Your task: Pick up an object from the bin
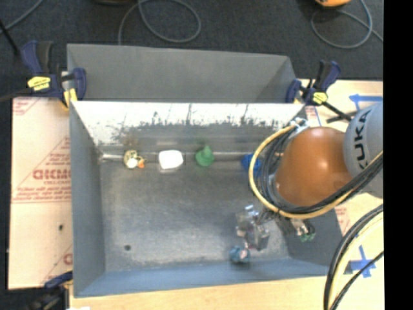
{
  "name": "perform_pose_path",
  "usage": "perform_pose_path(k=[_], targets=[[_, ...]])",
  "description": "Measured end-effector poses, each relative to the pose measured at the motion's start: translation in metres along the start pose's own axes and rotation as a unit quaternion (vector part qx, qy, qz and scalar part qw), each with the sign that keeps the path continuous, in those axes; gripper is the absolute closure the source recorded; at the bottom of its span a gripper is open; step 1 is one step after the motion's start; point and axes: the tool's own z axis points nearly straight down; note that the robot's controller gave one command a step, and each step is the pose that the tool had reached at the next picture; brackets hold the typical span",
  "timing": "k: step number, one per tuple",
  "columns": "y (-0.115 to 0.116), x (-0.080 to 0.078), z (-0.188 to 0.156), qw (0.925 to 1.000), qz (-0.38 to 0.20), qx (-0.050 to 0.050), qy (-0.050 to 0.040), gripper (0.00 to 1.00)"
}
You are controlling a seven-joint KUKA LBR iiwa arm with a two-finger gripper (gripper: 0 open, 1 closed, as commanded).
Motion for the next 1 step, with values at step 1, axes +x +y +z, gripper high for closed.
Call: perform_pose_path(k=[1], targets=[[0.0017, 0.0043, -0.0268, 0.9999, -0.003, -0.005, 0.0112, 1.0]])
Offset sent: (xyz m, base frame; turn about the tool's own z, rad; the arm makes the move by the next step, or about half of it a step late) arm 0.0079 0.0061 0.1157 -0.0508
